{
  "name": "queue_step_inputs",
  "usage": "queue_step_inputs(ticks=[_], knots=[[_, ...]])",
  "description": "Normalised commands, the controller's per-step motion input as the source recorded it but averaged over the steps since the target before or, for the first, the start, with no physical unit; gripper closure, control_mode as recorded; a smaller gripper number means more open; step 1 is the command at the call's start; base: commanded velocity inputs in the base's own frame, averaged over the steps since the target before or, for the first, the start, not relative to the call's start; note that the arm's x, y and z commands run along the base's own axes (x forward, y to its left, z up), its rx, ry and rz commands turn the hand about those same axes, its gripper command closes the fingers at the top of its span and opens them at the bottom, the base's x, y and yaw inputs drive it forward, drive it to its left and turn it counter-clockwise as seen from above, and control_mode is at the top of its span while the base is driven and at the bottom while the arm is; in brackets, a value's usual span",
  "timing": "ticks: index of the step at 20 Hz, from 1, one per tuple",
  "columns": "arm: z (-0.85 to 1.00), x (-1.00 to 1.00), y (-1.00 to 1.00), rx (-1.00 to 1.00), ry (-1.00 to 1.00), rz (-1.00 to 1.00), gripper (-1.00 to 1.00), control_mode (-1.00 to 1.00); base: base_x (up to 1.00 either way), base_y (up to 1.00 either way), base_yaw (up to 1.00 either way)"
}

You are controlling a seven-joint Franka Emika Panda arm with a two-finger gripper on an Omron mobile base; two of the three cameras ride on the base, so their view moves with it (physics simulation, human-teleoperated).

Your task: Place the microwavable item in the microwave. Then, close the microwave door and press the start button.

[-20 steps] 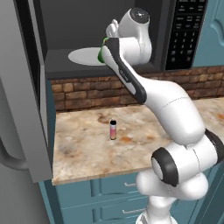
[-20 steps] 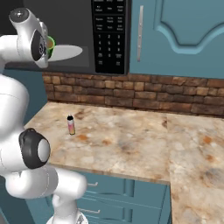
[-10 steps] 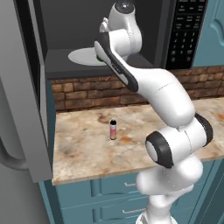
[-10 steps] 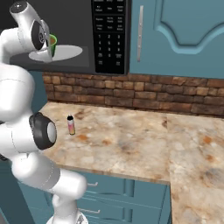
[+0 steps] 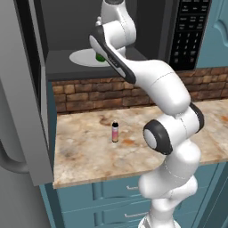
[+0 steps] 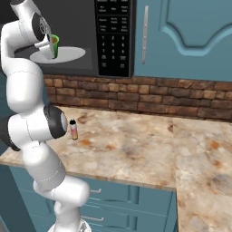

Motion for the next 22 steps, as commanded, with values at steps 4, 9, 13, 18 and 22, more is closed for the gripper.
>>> queue_step_inputs(ticks=[4,9,13,18,22], knots=[[-0.57,-0.14,0.00,-0.02,-0.01,0.04,-1.00,-1.00,0.00,0.00,0.00],[-0.03,-0.01,-0.01,0.00,-0.13,0.05,-1.00,-1.00,0.00,0.00,0.00],[0.00,0.00,-0.02,0.00,-0.19,0.06,-1.00,-1.00,0.00,0.00,0.00],[0.00,0.09,-0.05,0.00,-0.14,0.07,-1.00,-1.00,0.00,0.00,0.00],[0.00,0.28,-0.08,0.00,-0.05,0.08,-1.00,-1.00,0.00,0.00,0.00]])
